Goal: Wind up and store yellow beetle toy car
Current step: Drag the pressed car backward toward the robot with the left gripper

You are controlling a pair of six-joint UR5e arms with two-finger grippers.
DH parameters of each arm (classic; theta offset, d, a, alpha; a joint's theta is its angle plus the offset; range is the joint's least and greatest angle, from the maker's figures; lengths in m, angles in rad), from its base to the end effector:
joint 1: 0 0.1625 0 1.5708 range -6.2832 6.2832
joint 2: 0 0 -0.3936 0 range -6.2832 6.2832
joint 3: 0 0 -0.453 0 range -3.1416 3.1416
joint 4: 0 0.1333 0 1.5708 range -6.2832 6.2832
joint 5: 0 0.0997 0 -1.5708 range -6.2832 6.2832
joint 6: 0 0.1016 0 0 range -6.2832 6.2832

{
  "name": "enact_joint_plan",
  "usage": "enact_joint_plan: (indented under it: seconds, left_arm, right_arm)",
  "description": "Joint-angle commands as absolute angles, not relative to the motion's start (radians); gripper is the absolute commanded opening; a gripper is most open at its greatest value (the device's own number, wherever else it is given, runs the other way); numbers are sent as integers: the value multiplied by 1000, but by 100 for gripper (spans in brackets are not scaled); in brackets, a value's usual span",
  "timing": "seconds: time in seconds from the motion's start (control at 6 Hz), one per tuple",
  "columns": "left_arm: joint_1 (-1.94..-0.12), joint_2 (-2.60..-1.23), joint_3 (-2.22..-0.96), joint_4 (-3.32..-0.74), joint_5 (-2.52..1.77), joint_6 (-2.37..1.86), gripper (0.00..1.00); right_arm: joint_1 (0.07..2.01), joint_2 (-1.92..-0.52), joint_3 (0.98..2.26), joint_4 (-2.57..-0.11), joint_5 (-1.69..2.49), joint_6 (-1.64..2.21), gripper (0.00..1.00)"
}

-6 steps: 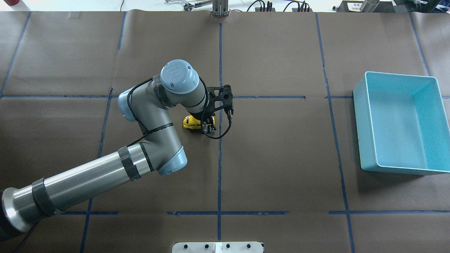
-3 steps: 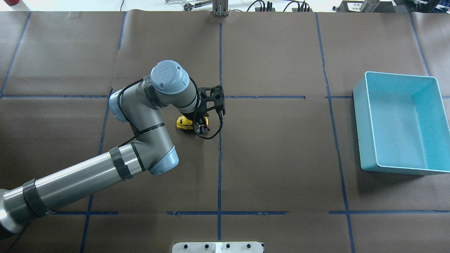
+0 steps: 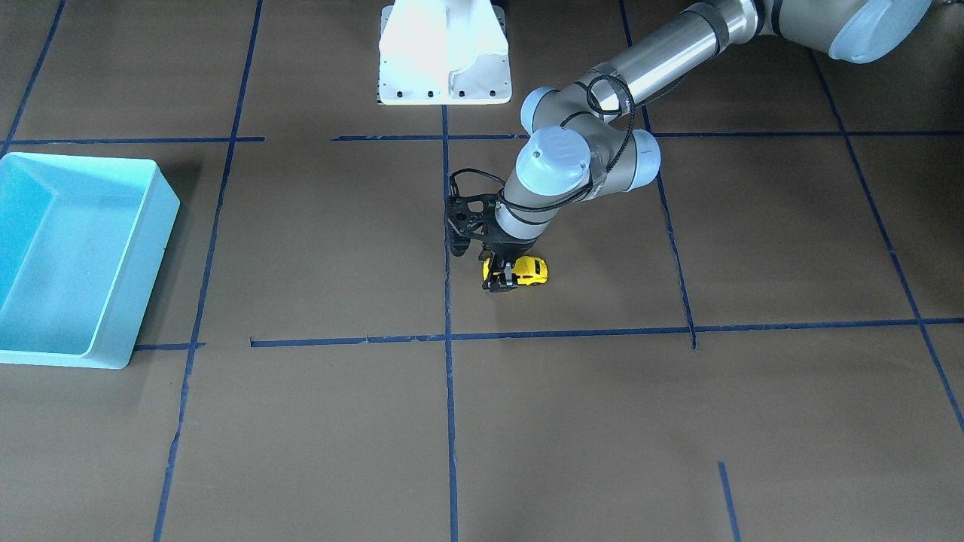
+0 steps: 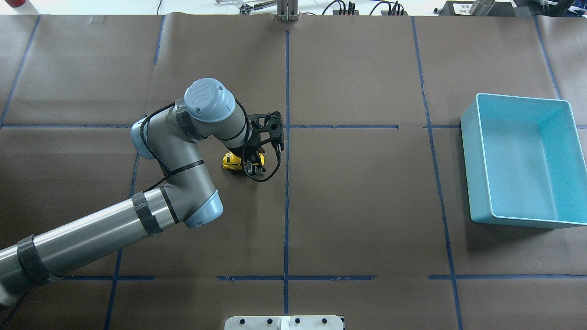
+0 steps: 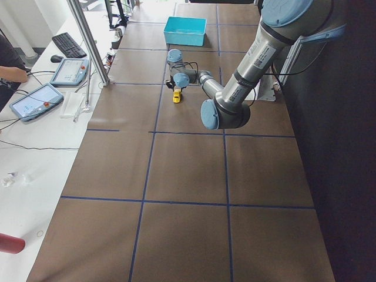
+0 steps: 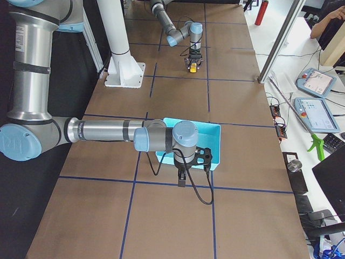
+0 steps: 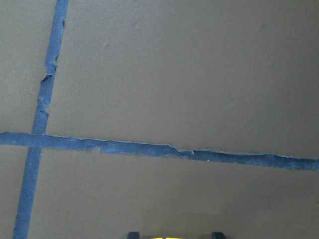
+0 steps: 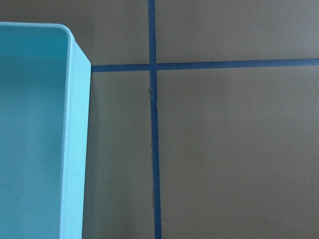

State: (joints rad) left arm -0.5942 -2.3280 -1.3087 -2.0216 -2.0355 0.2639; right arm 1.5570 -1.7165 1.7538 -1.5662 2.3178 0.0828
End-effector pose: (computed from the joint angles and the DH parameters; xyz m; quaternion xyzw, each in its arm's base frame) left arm 0.6145 -0.5211 0.2056 0.3439 0.3467 0.5889 0.6440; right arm 0.0574 -0.4991 0.6053 0.0019 -0.3653 0.0245 0.9306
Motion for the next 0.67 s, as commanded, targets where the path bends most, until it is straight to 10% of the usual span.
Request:
enact_joint_plan:
  seconds: [0.0, 0.33, 0.5]
  left_arm:
    - [-598, -2306, -1327, -2028, -2037, 276, 0]
    - [-600, -2301, -1327, -2037, -2037, 284, 19]
    - [-600, -2298, -1338, -2042, -2037, 278, 99]
  right_arm:
    - [1557, -1717, 1753, -1566, 2318, 83, 100]
    - [1557, -1717, 1753, -1566, 2318, 83, 100]
    - [1557, -1717, 1753, -1568, 2318, 83, 100]
